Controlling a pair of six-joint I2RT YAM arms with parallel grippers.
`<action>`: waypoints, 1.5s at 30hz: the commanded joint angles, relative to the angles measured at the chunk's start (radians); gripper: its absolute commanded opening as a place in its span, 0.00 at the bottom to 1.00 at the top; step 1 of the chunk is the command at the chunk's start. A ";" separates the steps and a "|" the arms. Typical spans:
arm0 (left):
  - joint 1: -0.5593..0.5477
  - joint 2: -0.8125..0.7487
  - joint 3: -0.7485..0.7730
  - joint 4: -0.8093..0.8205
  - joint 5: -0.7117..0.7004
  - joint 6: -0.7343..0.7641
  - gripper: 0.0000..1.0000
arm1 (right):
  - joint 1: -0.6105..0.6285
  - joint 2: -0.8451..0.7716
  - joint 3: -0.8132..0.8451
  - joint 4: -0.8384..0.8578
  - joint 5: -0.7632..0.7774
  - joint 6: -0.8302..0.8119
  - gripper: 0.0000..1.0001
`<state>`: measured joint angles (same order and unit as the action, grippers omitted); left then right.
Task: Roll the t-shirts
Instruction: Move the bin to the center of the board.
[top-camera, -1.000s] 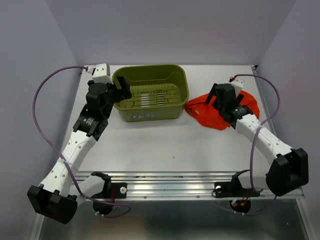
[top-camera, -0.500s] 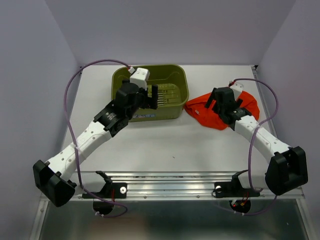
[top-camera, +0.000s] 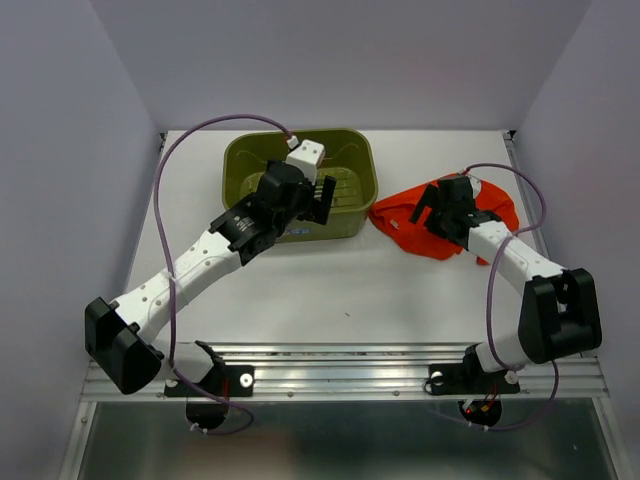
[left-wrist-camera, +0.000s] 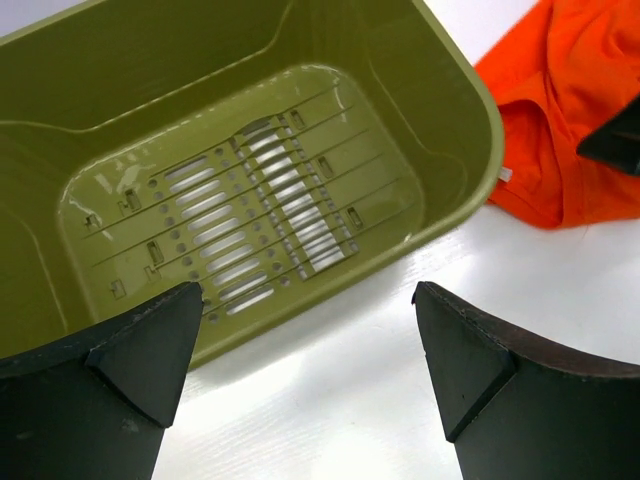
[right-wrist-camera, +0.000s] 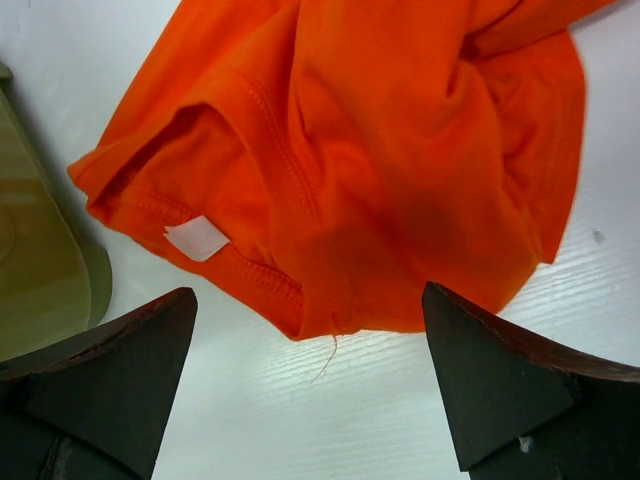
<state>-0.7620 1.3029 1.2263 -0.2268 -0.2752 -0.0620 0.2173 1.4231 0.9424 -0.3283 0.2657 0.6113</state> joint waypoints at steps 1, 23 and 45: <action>0.081 0.010 0.076 0.011 0.011 -0.047 0.99 | 0.004 0.010 0.061 0.040 -0.111 -0.030 1.00; 0.225 0.038 0.124 -0.054 0.231 -0.082 0.99 | -0.058 0.384 0.259 0.001 -0.091 -0.054 0.18; -0.077 0.754 1.011 -0.198 0.427 0.010 0.95 | -0.174 0.011 -0.004 -0.029 0.009 0.116 0.01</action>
<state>-0.8478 1.9633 1.9678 -0.3626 0.2047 -0.0605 0.0391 1.4986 0.9634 -0.3492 0.2718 0.6971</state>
